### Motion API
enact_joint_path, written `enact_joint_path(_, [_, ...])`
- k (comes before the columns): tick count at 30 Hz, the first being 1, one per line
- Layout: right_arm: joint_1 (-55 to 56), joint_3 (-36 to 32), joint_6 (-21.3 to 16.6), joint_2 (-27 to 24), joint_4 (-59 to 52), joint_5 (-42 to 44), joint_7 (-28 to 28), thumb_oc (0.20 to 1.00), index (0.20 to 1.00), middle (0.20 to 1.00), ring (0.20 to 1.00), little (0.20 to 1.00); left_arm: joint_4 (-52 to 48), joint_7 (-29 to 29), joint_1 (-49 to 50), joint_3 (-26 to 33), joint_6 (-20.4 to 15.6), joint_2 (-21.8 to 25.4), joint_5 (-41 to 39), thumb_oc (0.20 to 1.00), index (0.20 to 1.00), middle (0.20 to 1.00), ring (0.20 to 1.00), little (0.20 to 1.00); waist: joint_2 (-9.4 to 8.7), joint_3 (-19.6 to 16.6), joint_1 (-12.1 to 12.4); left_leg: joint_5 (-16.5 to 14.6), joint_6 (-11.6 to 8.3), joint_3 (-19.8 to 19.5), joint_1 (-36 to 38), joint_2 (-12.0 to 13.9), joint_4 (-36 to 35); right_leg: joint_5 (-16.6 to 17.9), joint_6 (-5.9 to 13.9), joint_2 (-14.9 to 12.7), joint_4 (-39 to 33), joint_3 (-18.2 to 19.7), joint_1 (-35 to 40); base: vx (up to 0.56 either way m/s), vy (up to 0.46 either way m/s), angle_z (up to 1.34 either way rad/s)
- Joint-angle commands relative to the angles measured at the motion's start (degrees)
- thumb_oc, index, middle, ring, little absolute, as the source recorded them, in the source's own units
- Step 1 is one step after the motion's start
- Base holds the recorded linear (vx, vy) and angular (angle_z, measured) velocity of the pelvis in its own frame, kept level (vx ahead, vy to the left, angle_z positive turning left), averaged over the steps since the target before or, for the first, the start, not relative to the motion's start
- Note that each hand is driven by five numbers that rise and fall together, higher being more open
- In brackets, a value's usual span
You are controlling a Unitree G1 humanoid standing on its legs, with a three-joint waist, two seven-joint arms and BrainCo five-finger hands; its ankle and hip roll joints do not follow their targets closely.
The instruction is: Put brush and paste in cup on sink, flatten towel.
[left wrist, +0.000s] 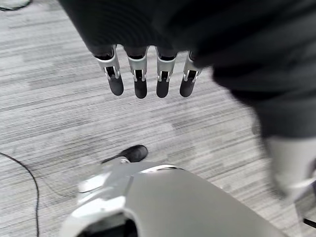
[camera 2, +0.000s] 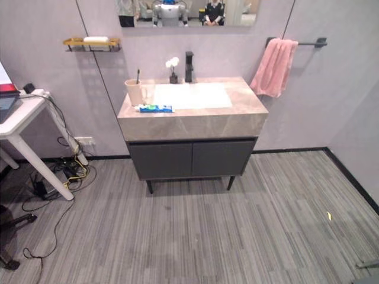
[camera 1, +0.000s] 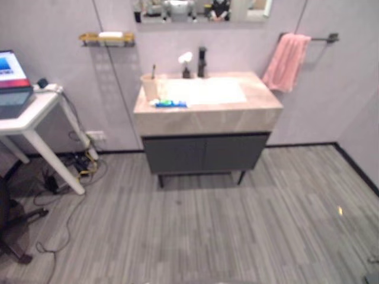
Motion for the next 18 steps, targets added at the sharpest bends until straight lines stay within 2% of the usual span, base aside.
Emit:
enact_joint_path(1, [-3.8, 0.6, -1.0, -0.7, 2.7, 1.6, 0.3, 1.0, 1.0, 1.0, 1.0, 1.0, 2.4, -0.1, -4.2, 0.5, -1.4, 1.1, -0.1, 1.0, 1.0, 1.0, 1.0, 1.0, -1.22, 1.6, -0.7, -0.8, 0.2, 1.6, 1.9, -3.3, -2.5, 7.0, 1.84, 2.6, -8.4, -1.5, 5.0, 0.0, 0.0, 0.0])
enact_joint_path(2, [-3.7, -0.3, -1.1, -0.8, 2.3, 3.9, 0.6, 1.0, 1.0, 1.0, 1.0, 1.0, 2.4, 0.1, -4.0, 0.7, -1.6, 1.0, -0.5, 1.0, 1.0, 1.0, 1.0, 1.0, -1.21, 1.6, -0.7, -0.7, 0.19, 1.6, 2.0, -3.3, -2.5, 6.9, 1.86, 2.6, -8.4, -1.5, 5.1, 0.0, 0.0, 0.0])
enact_joint_path(9, [-3.6, 0.2, -2.1, -1.0, 0.8, 2.8, -0.7, 1.0, 1.0, 1.0, 1.0, 1.0, 1.4, 1.0, -3.8, 0.9, -2.2, 0.7, -1.3, 1.0, 1.0, 1.0, 1.0, 1.0, -1.05, 1.5, -0.7, -0.9, 0.25, 1.2, 2.2, -3.2, -2.5, 6.8, 1.76, 2.5, -8.4, -1.8, 5.4, 0.0, 0.0, 0.0])
enact_joint_path(11, [-3.4, -1.3, -3.2, -1.0, -1.3, 9.0, 0.7, 1.0, 1.0, 1.0, 1.0, 1.0, -0.9, 2.8, -3.9, 1.0, -3.3, 1.2, -2.4, 1.0, 1.0, 1.0, 1.0, 1.0, -1.06, 1.8, -0.8, -0.9, 0.25, 0.9, 2.1, -3.3, -2.5, 6.6, 1.73, 2.5, -8.4, -1.8, 5.4, 0.0, -0.001, 0.03])
enact_joint_path(12, [-3.4, -1.3, -3.2, -1.0, -1.3, 9.0, 0.7, 1.0, 1.0, 1.0, 1.0, 1.0, -0.9, 2.8, -3.9, 1.0, -3.3, 1.2, -2.4, 1.0, 1.0, 1.0, 1.0, 1.0, -1.06, 1.8, -0.8, -0.9, 0.25, 0.9, 2.1, -3.3, -2.5, 6.6, 1.73, 2.5, -8.4, -1.8, 5.4, 0.0, 0.0, 0.0])
enact_joint_path(13, [-3.2, -2.6, -3.7, -0.9, -2.2, 13.7, 1.2, 1.0, 1.0, 1.0, 1.0, 1.0, -1.9, 2.8, -4.0, 1.3, -4.0, 1.5, -4.1, 1.0, 1.0, 1.0, 1.0, 1.0, -0.99, 2.0, -0.9, -0.9, 0.21, 0.9, 2.1, -3.3, -2.5, 6.6, 1.79, 2.5, -8.4, -1.9, 5.4, 0.0, 0.0, 0.0])
enact_joint_path(18, [-3.0, -4.2, -4.2, 0.0, -4.4, 20.6, 1.5, 1.0, 1.0, 1.0, 1.0, 1.0, -6.2, 4.3, -4.1, 0.8, -6.5, 2.8, -5.9, 1.0, 1.0, 1.0, 1.0, 1.0, -0.86, 1.9, -1.0, -1.0, 0.06, 0.9, 2.4, -3.3, -2.5, 6.6, 1.97, 2.4, -8.4, -2.1, 5.7, 0.0, 0.013, 0.0])
